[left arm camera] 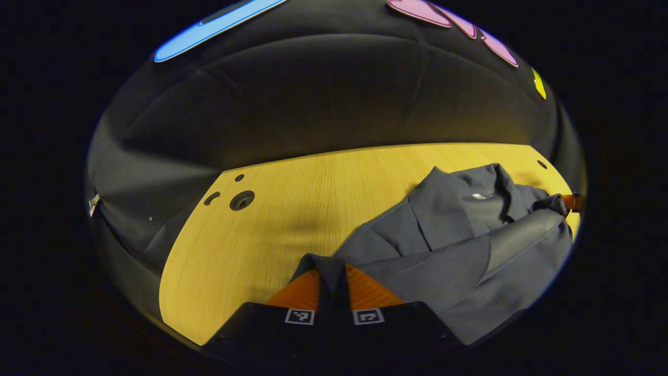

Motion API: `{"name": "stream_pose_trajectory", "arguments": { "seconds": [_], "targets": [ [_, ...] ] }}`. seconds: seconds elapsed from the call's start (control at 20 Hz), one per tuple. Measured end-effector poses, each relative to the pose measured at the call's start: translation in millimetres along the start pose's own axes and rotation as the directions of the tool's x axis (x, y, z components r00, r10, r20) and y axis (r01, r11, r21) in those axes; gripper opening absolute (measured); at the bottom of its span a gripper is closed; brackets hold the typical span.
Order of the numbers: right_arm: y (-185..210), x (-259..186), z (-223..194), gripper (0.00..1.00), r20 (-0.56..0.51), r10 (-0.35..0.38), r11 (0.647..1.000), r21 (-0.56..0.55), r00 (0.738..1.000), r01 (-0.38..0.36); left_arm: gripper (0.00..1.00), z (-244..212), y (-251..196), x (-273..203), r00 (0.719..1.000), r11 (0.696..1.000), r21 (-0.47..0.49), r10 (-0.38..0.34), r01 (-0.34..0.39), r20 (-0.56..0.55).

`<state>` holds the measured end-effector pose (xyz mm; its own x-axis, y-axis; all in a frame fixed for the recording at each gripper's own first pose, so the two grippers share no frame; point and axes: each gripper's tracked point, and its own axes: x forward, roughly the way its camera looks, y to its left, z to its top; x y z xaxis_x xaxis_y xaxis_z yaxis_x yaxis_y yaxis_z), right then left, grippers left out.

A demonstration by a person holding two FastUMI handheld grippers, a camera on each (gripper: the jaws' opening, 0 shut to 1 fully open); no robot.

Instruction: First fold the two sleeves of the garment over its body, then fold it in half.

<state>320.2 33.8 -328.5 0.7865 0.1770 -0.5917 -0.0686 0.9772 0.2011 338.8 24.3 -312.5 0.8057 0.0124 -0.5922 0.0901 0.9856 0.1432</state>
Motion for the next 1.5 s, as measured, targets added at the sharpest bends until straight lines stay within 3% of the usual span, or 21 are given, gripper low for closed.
{"name": "stream_pose_trajectory", "arguments": {
  "seconds": [0.05,0.2,0.25,0.3,0.35,0.6,0.75,1.05,1.5],
  "targets": [
    [1.0,-2.0,-0.2,0.2,-0.008,0.003,1.0,0.015,1.0,-0.003,0.27,1.5,-1.1,-0.8,1.0,1.0,0.004,0.0,0.0,0.001],
    [-5.7,-10.3,0.9,0.27,-0.019,-0.015,0.999,0.029,1.0,0.016,0.31,5.2,-1.1,-7.6,1.0,1.0,0.012,0.006,-0.006,0.007],
    [-6.7,-14.1,2.0,0.31,-0.019,-0.022,0.999,0.026,1.0,0.023,0.41,6.1,-0.3,-10.6,1.0,1.0,0.015,0.006,-0.007,0.008],
    [-7.5,-17.8,3.4,0.36,-0.019,-0.022,0.999,0.028,1.0,0.023,0.41,5.4,-1.5,-14.0,1.0,1.0,0.016,0.002,-0.002,0.009],
    [-6.6,-22.7,3.1,0.64,-0.017,-0.02,0.999,0.032,1.0,0.021,0.58,5.5,-3.3,-17.0,1.0,1.0,0.014,-0.003,0.003,0.011],
    [10.8,-63.4,9.8,0.78,0.017,0.007,1.0,0.031,1.0,-0.008,0.92,16.9,-5.8,-58.2,0.997,1.0,0.003,-0.031,0.031,0.068],
    [26.4,-98.8,15.3,0.83,0.058,0.033,0.999,0.021,0.998,-0.034,0.94,25.4,-14.4,-92.5,0.991,0.998,-0.005,-0.062,0.063,0.119],
    [50.5,-184.0,23.1,0.84,0.16,0.072,0.997,0.014,0.984,-0.076,0.95,35.3,-23.6,-185.7,0.966,0.995,-0.024,-0.087,0.096,0.243],
    [57.7,-290.4,5.2,0.84,0.246,0.127,0.992,-0.012,0.961,-0.128,0.95,-6.8,-32.3,-293.6,0.954,0.991,-0.075,-0.085,0.11,0.287]
  ]
}}
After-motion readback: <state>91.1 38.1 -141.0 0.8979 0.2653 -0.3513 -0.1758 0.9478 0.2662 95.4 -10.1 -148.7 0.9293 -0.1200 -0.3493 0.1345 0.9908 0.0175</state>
